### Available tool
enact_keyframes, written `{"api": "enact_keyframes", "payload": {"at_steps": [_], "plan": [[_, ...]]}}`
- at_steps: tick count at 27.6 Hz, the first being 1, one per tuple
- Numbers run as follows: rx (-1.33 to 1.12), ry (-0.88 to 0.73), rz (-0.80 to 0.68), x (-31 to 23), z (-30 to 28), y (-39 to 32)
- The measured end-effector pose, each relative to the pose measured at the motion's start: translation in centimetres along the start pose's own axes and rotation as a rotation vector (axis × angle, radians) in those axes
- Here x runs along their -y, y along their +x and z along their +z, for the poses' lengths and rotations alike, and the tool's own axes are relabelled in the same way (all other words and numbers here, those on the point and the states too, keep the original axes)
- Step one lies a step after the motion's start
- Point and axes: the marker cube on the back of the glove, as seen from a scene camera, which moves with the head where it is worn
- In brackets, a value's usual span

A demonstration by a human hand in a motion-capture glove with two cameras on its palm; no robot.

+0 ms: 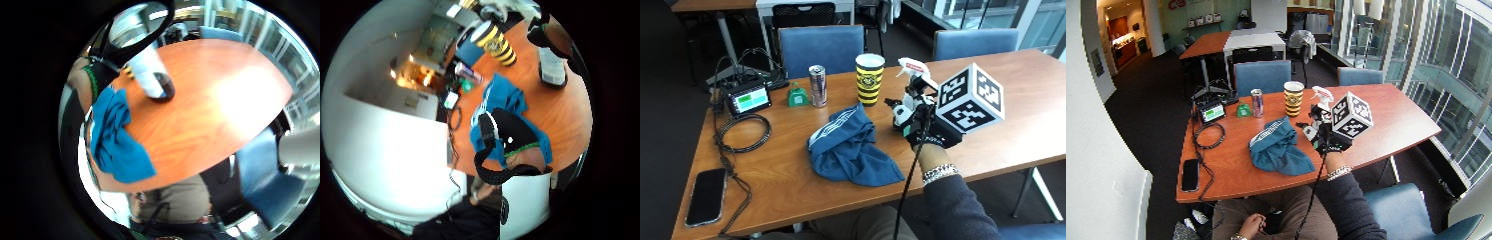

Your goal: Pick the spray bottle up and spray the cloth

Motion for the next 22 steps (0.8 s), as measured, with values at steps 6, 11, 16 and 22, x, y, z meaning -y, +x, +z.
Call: {"api": "enact_keyframes", "payload": {"at_steps": [6, 11, 16, 22], "plan": [[0.064, 0.135, 0.177, 1.5, 1.7, 2.1], [0.146, 0.193, 0.191, 2.0, 2.9, 2.8], [0.192, 0.266, 0.194, 2.1, 2.9, 3.2], [0.302, 0.313, 0.215, 3.2, 2.5, 2.6]]}}
